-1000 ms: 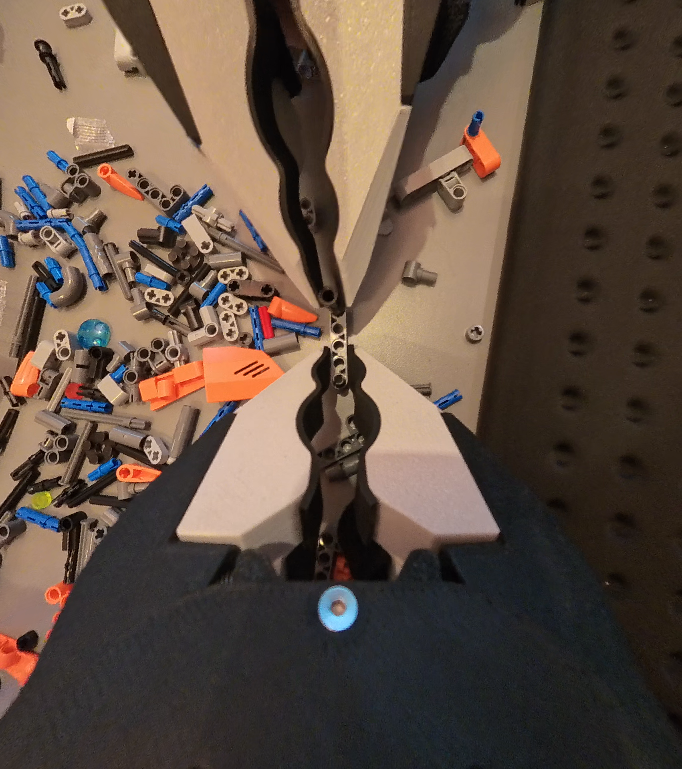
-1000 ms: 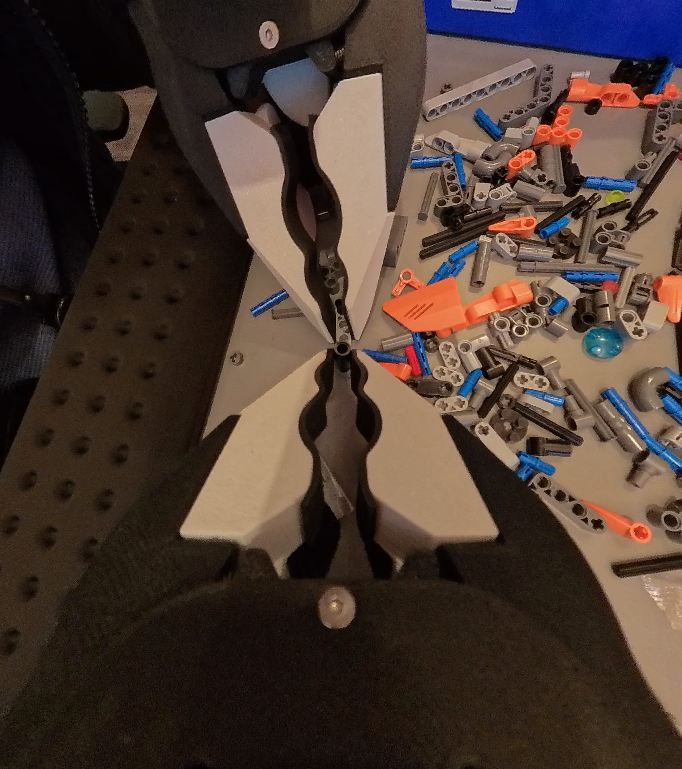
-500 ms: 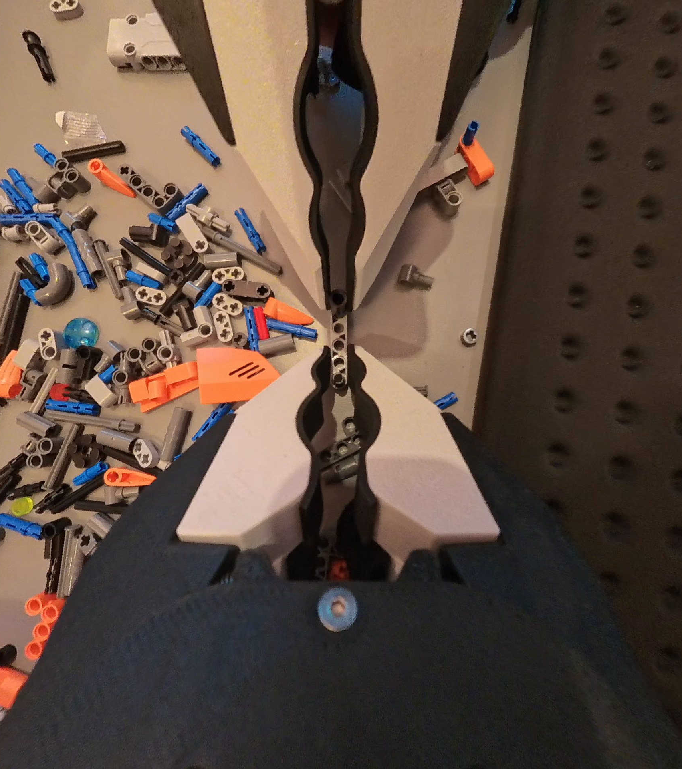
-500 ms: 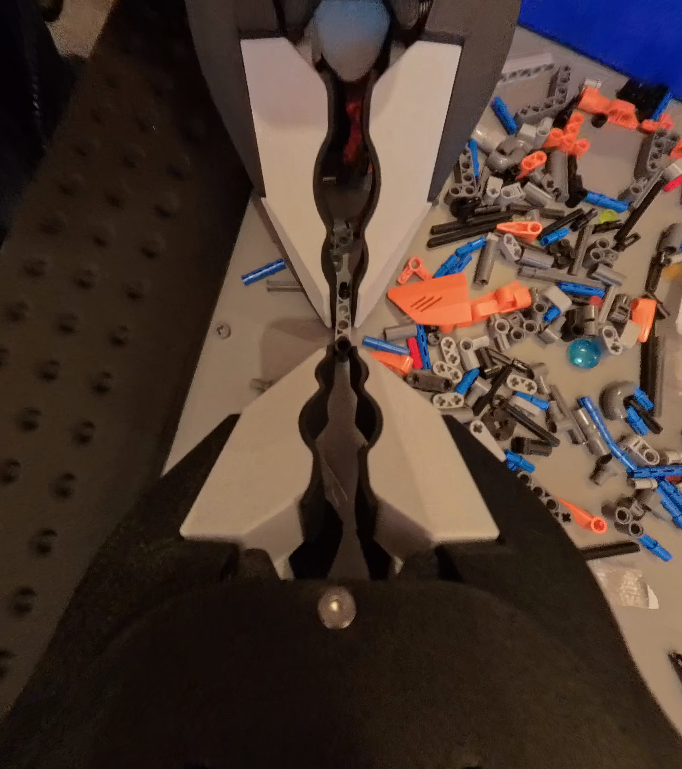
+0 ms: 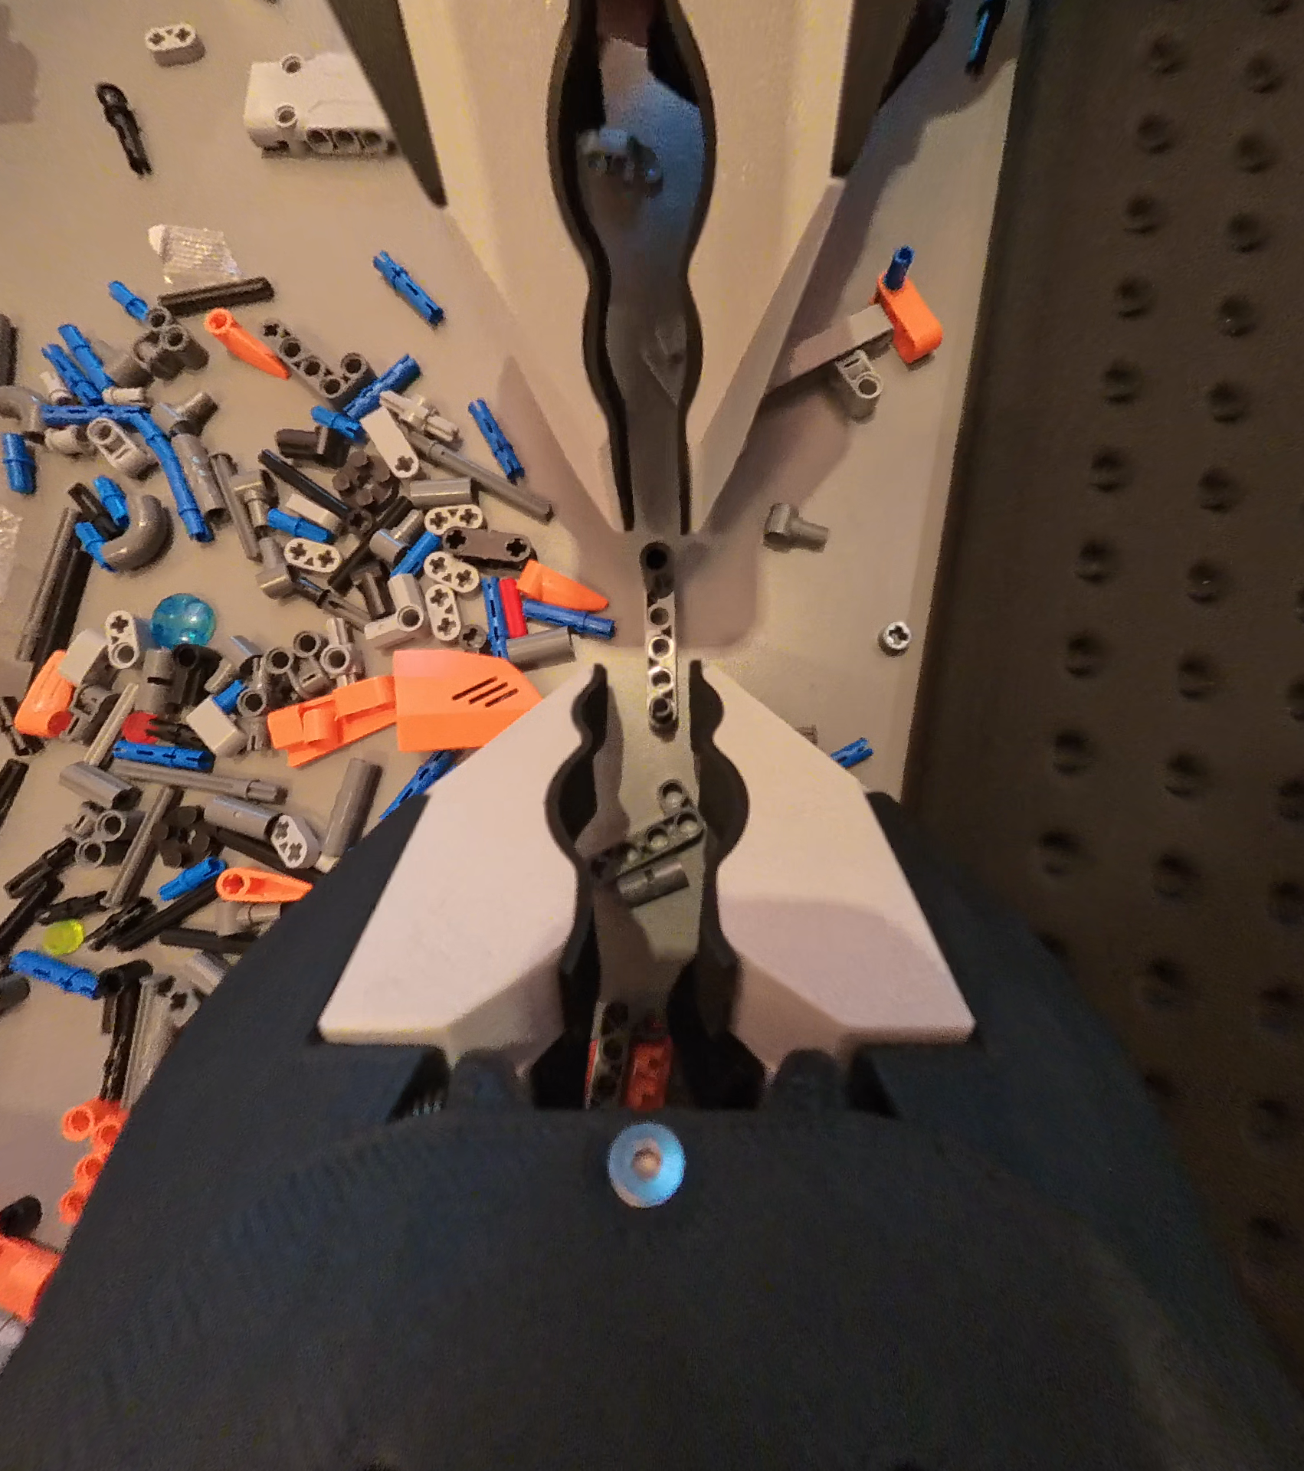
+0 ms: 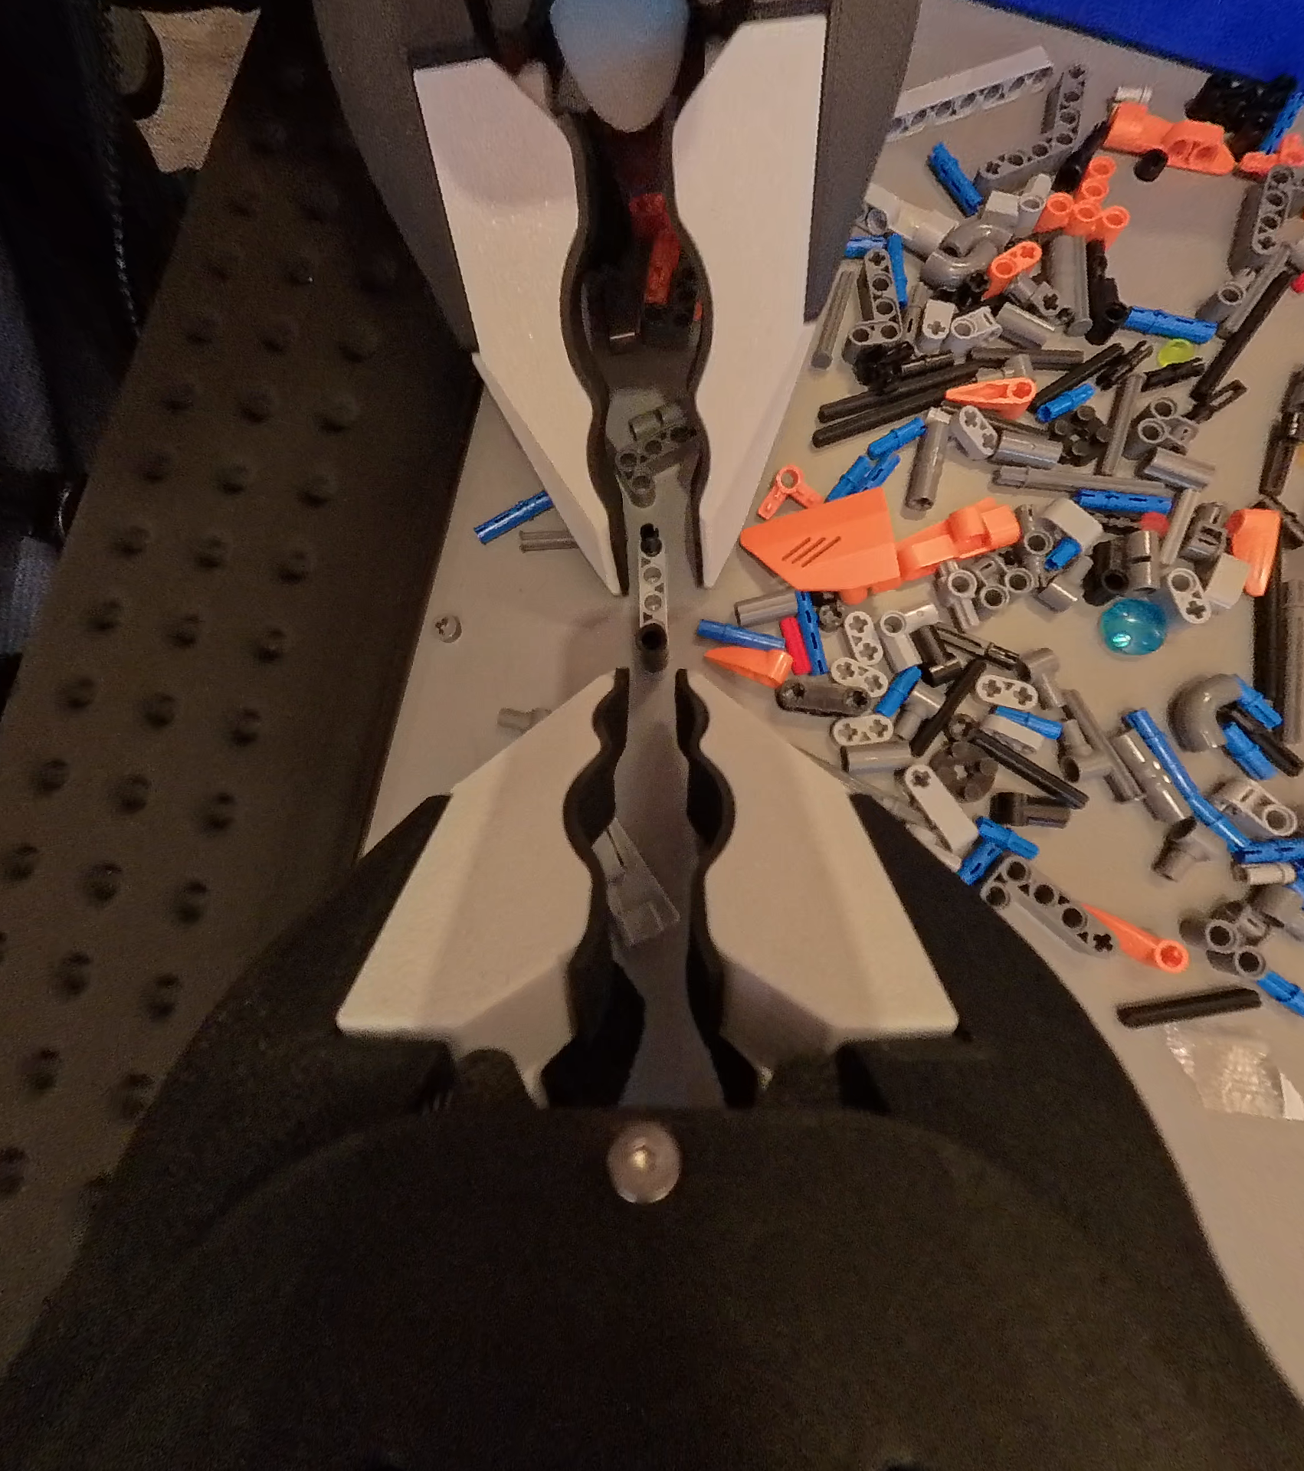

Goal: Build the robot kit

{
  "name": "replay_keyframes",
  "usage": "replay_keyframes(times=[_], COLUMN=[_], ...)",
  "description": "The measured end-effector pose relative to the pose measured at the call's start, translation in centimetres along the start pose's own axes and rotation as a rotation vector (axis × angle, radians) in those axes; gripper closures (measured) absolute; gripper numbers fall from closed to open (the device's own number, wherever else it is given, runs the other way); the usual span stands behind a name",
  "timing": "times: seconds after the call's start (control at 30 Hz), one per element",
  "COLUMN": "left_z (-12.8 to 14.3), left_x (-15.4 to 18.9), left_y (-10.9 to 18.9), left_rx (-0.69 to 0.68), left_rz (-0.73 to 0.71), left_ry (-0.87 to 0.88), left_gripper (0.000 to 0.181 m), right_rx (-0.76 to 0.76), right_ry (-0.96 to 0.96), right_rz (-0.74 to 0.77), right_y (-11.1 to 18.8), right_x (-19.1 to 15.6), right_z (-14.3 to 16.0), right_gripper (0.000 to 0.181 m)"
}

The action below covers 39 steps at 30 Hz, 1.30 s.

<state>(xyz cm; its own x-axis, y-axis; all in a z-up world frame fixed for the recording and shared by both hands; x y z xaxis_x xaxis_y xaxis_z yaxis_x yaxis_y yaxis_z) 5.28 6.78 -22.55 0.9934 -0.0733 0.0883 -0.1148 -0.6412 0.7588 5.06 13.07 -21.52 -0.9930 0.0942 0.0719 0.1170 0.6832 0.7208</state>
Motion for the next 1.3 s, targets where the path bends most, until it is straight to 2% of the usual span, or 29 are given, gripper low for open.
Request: replay_keyframes(times=[0.17, 0.43, 0.67, 1.1, 1.3], left_z=[0.4, 1.8, 1.4, 0.0, -0.2], left_x=[0.0, -0.2, 0.2, 2.4, 2.5], left_y=[1.6, 3.9, 3.9, 3.4, 3.6], left_rx=[0.051, 0.130, 0.159, 0.186, 0.205], left_rz=[-0.045, -0.153, -0.135, -0.096, -0.088], left_ry=[0.019, 0.028, 0.002, -0.142, -0.145], left_gripper=[0.161, 0.167, 0.169, 0.174, 0.175], right_rx=[0.016, 0.041, -0.022, -0.034, -0.055], right_ry=[-0.016, -0.107, -0.108, -0.150, -0.158], right_rz=[0.012, 0.101, 0.203, 0.260, 0.352], right_y=[1.1, 2.4, 0.8, -0.2, 0.0], right_x=[0.5, 3.3, 5.6, 8.6, 11.5], right_z=[0.0, 0.5, -0.4, -1.9, -2.6], right_gripper=[0.171, 0.169, 0.167, 0.164, 0.150])
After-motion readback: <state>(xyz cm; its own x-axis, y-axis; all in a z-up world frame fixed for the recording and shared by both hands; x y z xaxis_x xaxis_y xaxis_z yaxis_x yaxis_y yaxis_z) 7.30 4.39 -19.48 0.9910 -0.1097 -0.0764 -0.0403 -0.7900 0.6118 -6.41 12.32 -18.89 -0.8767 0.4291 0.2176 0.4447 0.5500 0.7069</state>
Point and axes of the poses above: each gripper's, where its closed fingertips meet, y back along the fingers, z out of its underside, x = y × z across the jaws, the point moved 3 cm from there along y, back along the fingers, and after that the axes turned 10 degrees about z, right-handed, at the moved point
